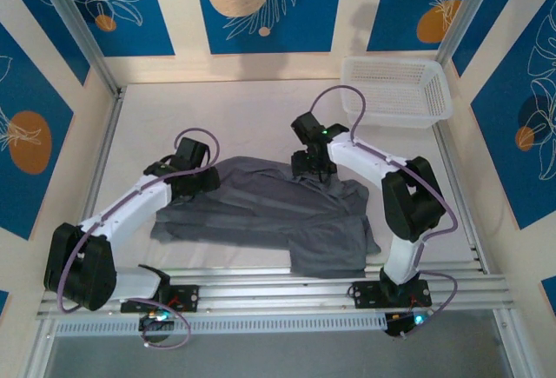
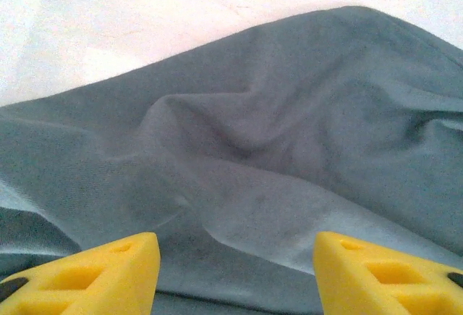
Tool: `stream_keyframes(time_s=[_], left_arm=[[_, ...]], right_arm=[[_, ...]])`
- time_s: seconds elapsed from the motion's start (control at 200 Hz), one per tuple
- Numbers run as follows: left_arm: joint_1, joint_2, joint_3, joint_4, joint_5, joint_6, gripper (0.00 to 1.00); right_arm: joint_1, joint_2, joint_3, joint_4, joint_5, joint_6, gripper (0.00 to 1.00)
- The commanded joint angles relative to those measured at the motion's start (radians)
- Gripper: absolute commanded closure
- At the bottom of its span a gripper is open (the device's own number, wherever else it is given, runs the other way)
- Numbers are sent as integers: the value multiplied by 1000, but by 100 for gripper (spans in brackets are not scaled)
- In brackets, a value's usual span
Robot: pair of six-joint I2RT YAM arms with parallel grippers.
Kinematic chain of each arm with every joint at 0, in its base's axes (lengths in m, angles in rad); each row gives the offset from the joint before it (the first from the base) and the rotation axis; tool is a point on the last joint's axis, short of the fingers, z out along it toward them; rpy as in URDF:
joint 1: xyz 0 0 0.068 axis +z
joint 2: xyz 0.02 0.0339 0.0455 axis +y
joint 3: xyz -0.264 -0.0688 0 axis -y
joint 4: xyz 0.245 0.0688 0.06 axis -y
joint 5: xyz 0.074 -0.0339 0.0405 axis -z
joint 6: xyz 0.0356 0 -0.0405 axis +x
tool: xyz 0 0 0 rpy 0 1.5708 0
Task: Fold the inside-out t-shirt
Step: Smooth out the T-shirt at the center of the table.
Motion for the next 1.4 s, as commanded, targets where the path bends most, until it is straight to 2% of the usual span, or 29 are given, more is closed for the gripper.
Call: stream_keyframes(time_s=[0.0,0.14,0.255,0.375,0.46,0.68,0.825,0.895,0.935,1.0,1.05,1.155,1.195,1.215,1.24,1.395], left_arm=[[-10,-38,12,-16,14,39,42],[-10,-65,-3,5,60,59,41],[-11,-71,-10,-3,44,54,40],[-10,-66,-14,-9,31,50,40],[-10,-64,-16,-8,22,47,40],[-9,-47,-4,-20,14,47,40],[-11,-47,-2,-25,8,49,41],[-10,-46,-7,-24,8,47,41],[-10,-43,-9,-23,7,47,40],[-10,-41,-10,-19,14,45,41],[-10,-38,-10,-21,19,45,41],[-10,-34,-21,-6,50,60,40],[-10,-28,-22,-4,57,63,40],[-9,-25,-22,-4,59,65,40],[-10,-20,-22,-4,60,65,40],[-10,3,-22,15,78,64,40]], right_arm=[[22,26,63,15,-20,-60,22],[56,165,172,-44,9,-80,24],[70,249,247,-94,32,-72,38],[71,265,305,-132,30,-67,69],[68,246,327,-136,38,-69,100],[19,206,403,-78,85,-38,100],[-38,230,450,20,134,-3,100],[-53,256,463,89,120,-25,100],[-65,287,488,101,107,-29,93],[-88,359,602,10,78,-17,66],[-101,399,688,-81,90,-9,57],[-119,371,712,-137,85,-41,53],[-126,330,660,-115,97,-55,52],[-133,309,626,-102,100,-59,47],[-144,283,581,-85,100,-59,45],[-242,177,330,2,20,-28,45]])
